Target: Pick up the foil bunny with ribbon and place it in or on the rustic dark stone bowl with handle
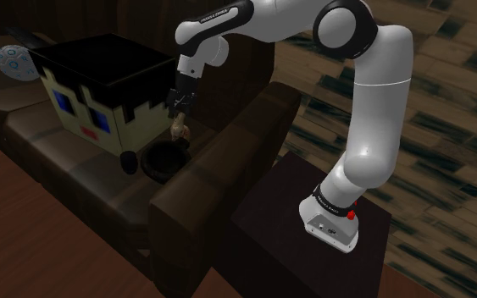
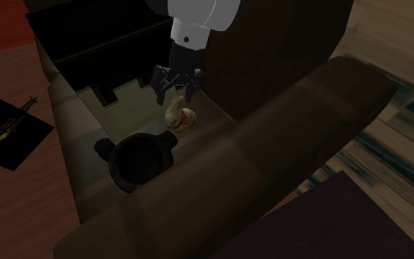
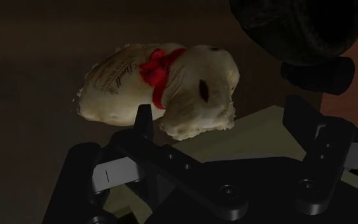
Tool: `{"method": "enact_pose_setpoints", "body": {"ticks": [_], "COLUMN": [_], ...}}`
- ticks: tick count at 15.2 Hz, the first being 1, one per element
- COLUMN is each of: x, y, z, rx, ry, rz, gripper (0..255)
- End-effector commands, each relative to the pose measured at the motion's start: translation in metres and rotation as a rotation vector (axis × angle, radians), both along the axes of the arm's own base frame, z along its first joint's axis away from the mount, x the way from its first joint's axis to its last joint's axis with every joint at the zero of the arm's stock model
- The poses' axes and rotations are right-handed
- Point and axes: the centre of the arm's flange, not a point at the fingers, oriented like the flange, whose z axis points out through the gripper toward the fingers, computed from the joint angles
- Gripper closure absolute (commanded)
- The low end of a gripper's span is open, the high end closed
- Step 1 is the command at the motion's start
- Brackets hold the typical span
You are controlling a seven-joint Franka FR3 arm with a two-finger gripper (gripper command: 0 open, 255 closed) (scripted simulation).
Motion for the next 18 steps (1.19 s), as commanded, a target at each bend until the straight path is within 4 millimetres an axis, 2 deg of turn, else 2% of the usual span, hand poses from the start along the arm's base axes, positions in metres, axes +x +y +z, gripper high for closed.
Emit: {"method": "enact_pose_setpoints", "body": {"ticks": [1,4,5,9,13,18], "x": [-0.003,-0.003,0.003,-0.005,0.001,-0.003], "y": [-0.012,-0.012,-0.012,-0.012,-0.011,-0.012], "z": [-0.011,-0.011,-0.012,-0.012,-0.016,0.010], "rx": [-0.005,-0.005,-0.005,-0.005,-0.005,-0.005], "ry": [0.022,0.022,0.022,0.022,0.022,0.022], "rz": [-0.018,-0.018,-0.018,-0.019,-0.018,-0.018], "gripper": [0,0,255,255,255,255]}}
